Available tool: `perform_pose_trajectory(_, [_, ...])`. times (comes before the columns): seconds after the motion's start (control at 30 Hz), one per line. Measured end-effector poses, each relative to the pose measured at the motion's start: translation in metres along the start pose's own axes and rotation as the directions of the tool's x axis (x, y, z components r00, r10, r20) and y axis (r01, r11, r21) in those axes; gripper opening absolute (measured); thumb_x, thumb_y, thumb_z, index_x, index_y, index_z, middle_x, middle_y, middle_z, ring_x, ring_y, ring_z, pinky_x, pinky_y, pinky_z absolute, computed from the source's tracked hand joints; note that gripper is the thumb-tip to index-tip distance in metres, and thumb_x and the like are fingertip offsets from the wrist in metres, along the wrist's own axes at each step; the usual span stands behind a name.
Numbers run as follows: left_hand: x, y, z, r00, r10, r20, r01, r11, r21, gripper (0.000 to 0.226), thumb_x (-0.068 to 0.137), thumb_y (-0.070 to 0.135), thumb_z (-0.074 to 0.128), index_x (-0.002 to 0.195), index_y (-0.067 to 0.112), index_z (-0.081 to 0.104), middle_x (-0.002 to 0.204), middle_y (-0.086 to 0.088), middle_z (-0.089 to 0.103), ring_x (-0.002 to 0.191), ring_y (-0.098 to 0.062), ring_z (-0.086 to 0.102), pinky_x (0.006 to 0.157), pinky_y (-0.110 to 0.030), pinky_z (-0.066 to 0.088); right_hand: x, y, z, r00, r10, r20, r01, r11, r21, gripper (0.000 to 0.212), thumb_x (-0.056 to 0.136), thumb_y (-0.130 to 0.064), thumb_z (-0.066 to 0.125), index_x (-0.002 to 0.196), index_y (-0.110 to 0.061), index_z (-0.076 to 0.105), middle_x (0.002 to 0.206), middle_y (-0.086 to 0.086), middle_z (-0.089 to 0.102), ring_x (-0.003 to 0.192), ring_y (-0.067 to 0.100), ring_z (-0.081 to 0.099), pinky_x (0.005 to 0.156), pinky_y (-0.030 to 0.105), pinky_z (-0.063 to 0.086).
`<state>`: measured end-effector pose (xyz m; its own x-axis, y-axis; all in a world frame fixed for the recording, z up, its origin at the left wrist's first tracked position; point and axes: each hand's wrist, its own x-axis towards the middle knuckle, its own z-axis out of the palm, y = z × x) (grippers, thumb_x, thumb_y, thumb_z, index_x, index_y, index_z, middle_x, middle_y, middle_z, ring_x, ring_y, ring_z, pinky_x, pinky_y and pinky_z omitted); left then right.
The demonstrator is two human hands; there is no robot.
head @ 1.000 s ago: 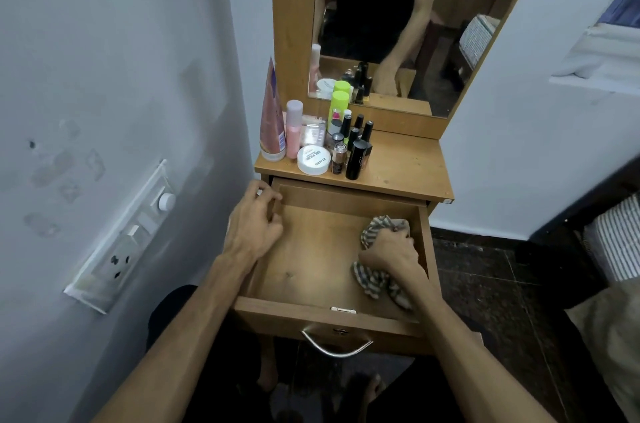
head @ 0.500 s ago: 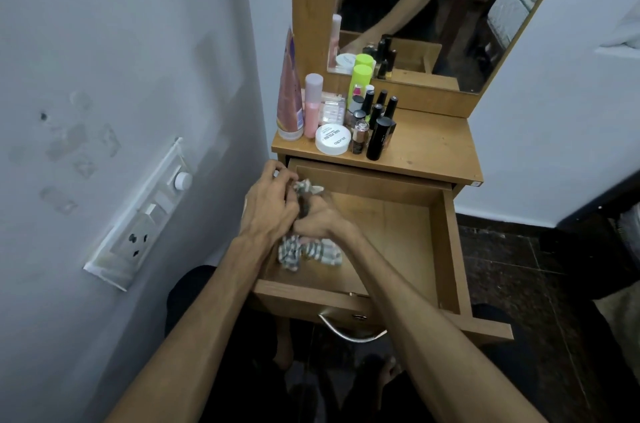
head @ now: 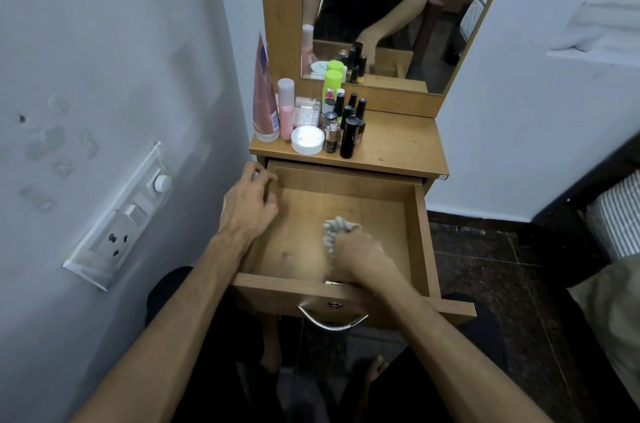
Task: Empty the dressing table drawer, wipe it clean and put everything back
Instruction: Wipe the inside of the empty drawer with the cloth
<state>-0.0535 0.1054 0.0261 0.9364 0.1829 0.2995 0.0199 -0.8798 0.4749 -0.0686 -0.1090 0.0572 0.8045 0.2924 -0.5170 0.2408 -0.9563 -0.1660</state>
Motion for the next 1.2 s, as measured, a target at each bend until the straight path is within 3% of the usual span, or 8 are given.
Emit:
perform_pose_trajectory(0.17, [-0.001, 0.001, -0.001, 1.0, 0.004, 0.004, -0.004, 1.0, 0.01, 0.031, 0.091, 0.011, 0.06, 0.121, 0.009, 0.067, 0.127, -0.006, 0.05, 0.089, -0.028, 0.065, 0.079, -0.04, 0.053, -0.014, 0.058, -0.014, 0.979, 0.199, 0.048, -0.188, 0.967, -0.172, 0.046, 0.098, -0.026, 0.067, 0.137, -0.007, 0.053, 0.136, 0.013, 0.057, 0.116, 0.028, 0.064, 0.099, 0.038, 0.057])
perform_pose_trajectory(0.27, [-0.002, 0.001, -0.001, 1.0, 0.014, 0.014, -0.014, 1.0, 0.011, 0.032, 0.091, 0.012, 0.059, 0.122, 0.01, 0.067, 0.127, -0.005, 0.049, 0.088, -0.026, 0.064, 0.079, -0.039, 0.054, -0.006, 0.057, -0.007, 0.96, 0.236, -0.148, -0.256, 0.957, -0.134, 0.033, 0.095, -0.025, 0.068, 0.122, -0.008, 0.062, 0.121, 0.011, 0.064, 0.103, 0.023, 0.067, 0.084, 0.032, 0.06])
perform_pose_trajectory(0.37, [-0.002, 0.0, -0.002, 0.999, 0.033, 0.001, -0.033, 0.999, 0.009, 0.029, 0.092, 0.011, 0.058, 0.12, 0.01, 0.067, 0.126, -0.005, 0.049, 0.087, -0.026, 0.064, 0.078, -0.041, 0.056, 0.011, 0.054, -0.008, 0.89, 0.303, -0.34, -0.317, 0.948, 0.016, 0.043, 0.091, -0.022, 0.075, 0.126, -0.004, 0.057, 0.123, 0.016, 0.053, 0.094, 0.021, 0.057, 0.083, 0.031, 0.057])
perform_pose_trajectory(0.53, [0.0, -0.001, 0.003, 1.0, 0.019, -0.013, -0.019, 1.0, 0.012, 0.028, 0.091, 0.011, 0.055, 0.118, 0.01, 0.066, 0.124, -0.005, 0.05, 0.084, -0.029, 0.064, 0.078, -0.042, 0.056, 0.028, 0.048, -0.031, 0.732, 0.297, -0.613, -0.176, 0.952, 0.251, 0.052, 0.089, -0.019, 0.072, 0.13, 0.004, 0.05, 0.131, 0.024, 0.047, 0.099, 0.042, 0.064, 0.087, 0.046, 0.054])
perform_pose_trajectory(0.77, [0.006, -0.007, 0.007, 0.999, -0.022, -0.04, 0.021, 1.0, -0.02, 0.034, 0.091, 0.011, 0.055, 0.124, 0.009, 0.063, 0.125, -0.006, 0.052, 0.086, -0.031, 0.066, 0.079, -0.041, 0.054, 0.06, 0.031, -0.017, 0.711, 0.436, -0.551, -0.117, 0.847, 0.518, 0.068, 0.088, -0.022, 0.076, 0.138, -0.004, 0.034, 0.135, 0.03, 0.051, 0.116, 0.048, 0.059, 0.096, 0.053, 0.053])
perform_pose_trajectory(0.9, [0.009, -0.013, 0.012, 0.995, -0.097, -0.038, 0.093, 0.992, -0.081, 0.035, 0.095, 0.016, 0.057, 0.129, 0.011, 0.062, 0.125, -0.005, 0.058, 0.102, -0.03, 0.065, 0.088, -0.044, 0.054, 0.068, 0.009, -0.007, 0.77, 0.374, -0.517, 0.024, 0.793, 0.609, 0.066, 0.086, -0.014, 0.073, 0.135, -0.011, 0.029, 0.113, 0.011, 0.061, 0.107, 0.035, 0.063, 0.095, 0.048, 0.056])
perform_pose_trajectory(1.07, [0.007, -0.011, 0.008, 0.991, -0.131, -0.018, 0.129, 0.987, -0.097, 0.036, 0.098, 0.018, 0.051, 0.132, 0.013, 0.059, 0.131, -0.01, 0.063, 0.112, -0.032, 0.064, 0.095, -0.045, 0.052, 0.079, -0.047, -0.003, 0.899, 0.215, -0.381, 0.193, 0.587, 0.786, 0.067, 0.081, -0.026, 0.075, 0.132, -0.019, 0.033, 0.126, 0.004, 0.061, 0.112, 0.021, 0.062, 0.092, 0.032, 0.051])
perform_pose_trajectory(1.2, [0.005, -0.008, 0.003, 0.994, -0.106, 0.013, 0.107, 0.992, -0.065, 0.039, 0.097, 0.016, 0.048, 0.135, 0.012, 0.057, 0.134, -0.012, 0.061, 0.113, -0.035, 0.063, 0.096, -0.046, 0.049, 0.095, -0.082, -0.002, 0.911, 0.23, -0.343, 0.2, 0.482, 0.853, 0.074, 0.08, -0.028, 0.076, 0.138, -0.012, 0.034, 0.126, 0.004, 0.054, 0.121, 0.026, 0.057, 0.106, 0.044, 0.049])
